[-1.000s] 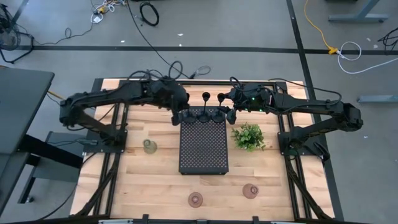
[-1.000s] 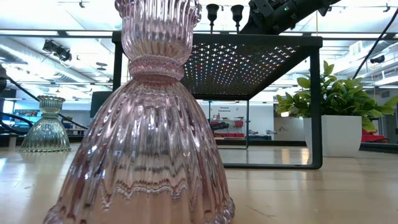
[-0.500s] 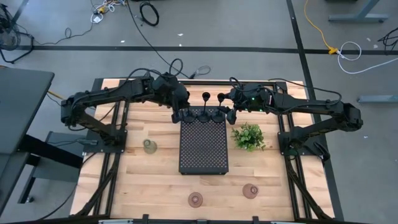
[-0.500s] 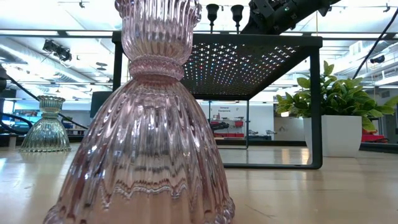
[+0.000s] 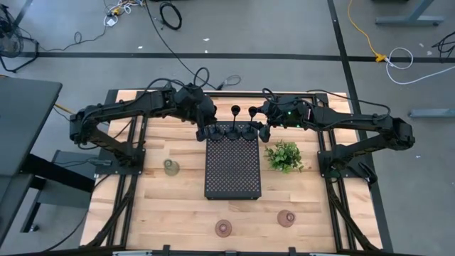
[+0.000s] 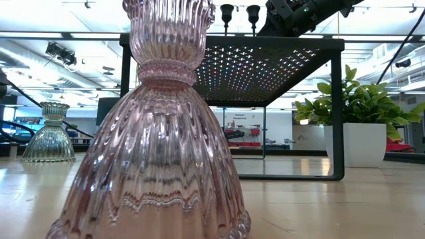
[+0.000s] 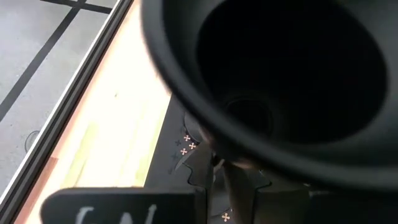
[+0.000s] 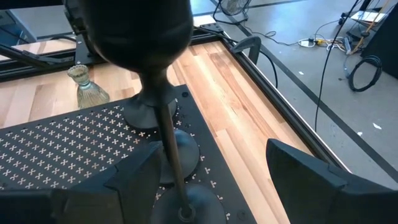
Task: Pick & Place candle stick holders
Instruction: Put the black candle holder on the shelf, then put the green glass candle holder on the shelf
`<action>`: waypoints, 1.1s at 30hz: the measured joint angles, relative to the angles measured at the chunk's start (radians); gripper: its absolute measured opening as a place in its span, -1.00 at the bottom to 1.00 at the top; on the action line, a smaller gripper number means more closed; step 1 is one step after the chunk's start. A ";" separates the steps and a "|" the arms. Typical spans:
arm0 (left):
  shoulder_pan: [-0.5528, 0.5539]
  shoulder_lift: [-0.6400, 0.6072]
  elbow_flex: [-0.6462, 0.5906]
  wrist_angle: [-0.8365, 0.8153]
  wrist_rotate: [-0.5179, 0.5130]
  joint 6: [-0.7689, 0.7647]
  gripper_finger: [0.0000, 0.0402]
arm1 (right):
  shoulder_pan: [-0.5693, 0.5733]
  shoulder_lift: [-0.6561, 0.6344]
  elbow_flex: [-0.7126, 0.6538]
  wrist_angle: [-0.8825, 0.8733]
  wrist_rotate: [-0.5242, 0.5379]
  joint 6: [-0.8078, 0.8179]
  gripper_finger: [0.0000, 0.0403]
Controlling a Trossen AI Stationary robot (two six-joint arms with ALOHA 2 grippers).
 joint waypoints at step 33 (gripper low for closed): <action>-0.004 -0.175 0.002 -0.202 -0.035 0.004 -0.11 | 0.000 0.000 0.000 -0.020 0.000 0.001 0.42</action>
